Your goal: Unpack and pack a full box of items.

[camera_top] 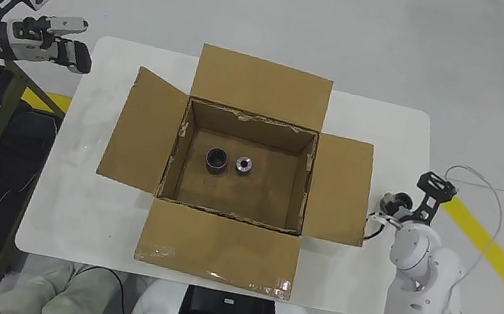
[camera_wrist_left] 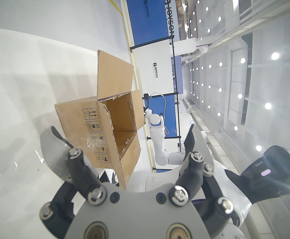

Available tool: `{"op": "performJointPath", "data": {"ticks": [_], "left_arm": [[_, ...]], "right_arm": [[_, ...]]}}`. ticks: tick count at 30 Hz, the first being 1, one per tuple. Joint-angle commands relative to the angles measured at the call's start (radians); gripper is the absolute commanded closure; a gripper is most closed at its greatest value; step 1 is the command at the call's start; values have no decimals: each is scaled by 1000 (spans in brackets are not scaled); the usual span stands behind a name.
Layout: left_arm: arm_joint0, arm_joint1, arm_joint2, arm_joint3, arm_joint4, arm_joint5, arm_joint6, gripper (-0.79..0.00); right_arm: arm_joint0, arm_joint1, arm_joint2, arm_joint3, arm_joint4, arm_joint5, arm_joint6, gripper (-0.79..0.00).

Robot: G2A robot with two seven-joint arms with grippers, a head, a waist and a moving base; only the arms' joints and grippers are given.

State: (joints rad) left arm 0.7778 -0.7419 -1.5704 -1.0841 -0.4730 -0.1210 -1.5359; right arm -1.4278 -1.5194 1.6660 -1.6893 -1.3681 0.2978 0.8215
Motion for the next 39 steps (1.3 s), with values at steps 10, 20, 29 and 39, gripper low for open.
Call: {"op": "performJointPath", "data": {"ticks": [10, 20, 29, 39], "left_arm": [[0, 0, 0, 0, 0, 0, 0, -785], [0, 0, 0, 0, 0, 0, 0, -785], [0, 0, 0, 0, 0, 0, 0, -785], [0, 0, 0, 0, 0, 0, 0, -785]], "right_arm": [[36, 6, -25, 40, -17, 8, -8, -520], [35, 11, -23, 44, -9, 15, -3, -175], [10, 15, -39, -25, -20, 20, 3, 0], [-67, 18, -64, -228, -29, 26, -3, 0]]}}
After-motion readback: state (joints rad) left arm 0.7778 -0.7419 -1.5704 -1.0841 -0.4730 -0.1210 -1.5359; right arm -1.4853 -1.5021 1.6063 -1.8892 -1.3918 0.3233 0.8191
